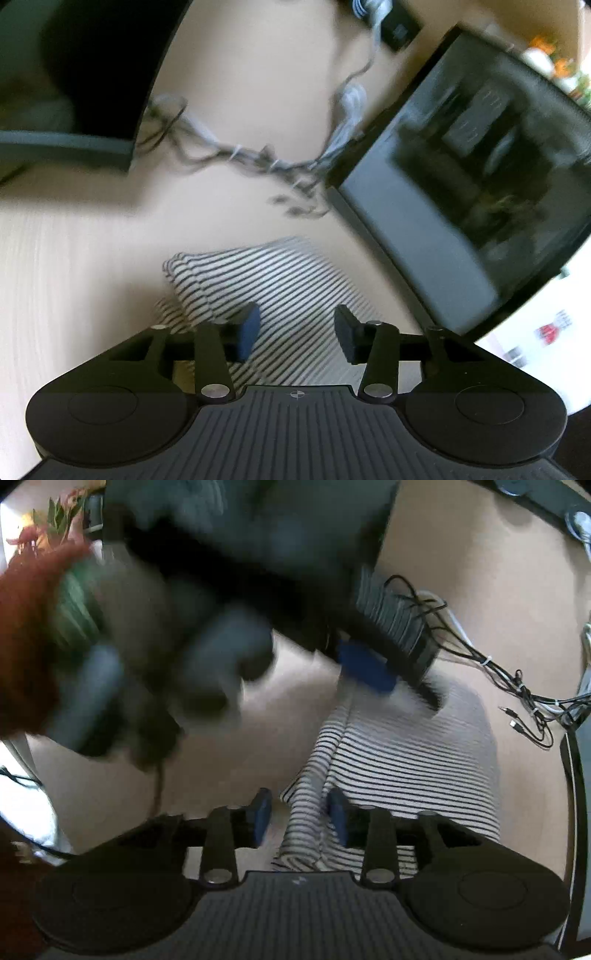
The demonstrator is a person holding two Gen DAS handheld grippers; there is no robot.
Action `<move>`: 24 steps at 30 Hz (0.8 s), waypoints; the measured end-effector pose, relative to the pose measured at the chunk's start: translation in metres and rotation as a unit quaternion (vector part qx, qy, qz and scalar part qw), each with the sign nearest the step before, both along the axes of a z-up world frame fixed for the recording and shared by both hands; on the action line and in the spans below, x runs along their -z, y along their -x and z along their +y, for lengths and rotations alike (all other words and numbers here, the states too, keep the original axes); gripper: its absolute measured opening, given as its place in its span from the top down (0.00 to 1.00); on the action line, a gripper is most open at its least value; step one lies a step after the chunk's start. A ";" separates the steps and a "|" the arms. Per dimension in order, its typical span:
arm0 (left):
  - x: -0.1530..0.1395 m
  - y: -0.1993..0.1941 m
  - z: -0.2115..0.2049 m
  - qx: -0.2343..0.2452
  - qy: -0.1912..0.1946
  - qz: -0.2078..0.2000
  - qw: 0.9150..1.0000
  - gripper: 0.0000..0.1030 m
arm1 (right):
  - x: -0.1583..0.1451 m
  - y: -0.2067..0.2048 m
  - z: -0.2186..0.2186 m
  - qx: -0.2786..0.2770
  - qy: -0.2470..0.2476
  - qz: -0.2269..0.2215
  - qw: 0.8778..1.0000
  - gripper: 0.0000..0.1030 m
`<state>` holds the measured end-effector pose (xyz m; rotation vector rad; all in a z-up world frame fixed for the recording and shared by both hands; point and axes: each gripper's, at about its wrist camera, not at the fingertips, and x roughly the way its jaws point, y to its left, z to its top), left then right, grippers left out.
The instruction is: Fold clothes
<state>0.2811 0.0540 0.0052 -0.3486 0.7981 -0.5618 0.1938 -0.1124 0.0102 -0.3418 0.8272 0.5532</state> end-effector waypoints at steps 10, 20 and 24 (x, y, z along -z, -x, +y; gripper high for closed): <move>-0.001 0.011 -0.002 -0.018 -0.018 -0.005 1.000 0.59 | -0.034 -0.111 -0.124 0.178 -0.244 0.067 0.951 0.04; -0.004 0.015 0.002 -0.030 -0.042 -0.002 0.999 0.59 | 0.052 -0.202 -0.106 0.193 -0.258 0.203 0.925 0.17; -0.003 0.014 0.016 -0.045 -0.032 0.001 0.998 0.58 | 0.017 -0.177 -0.101 0.127 -0.289 0.111 0.942 0.39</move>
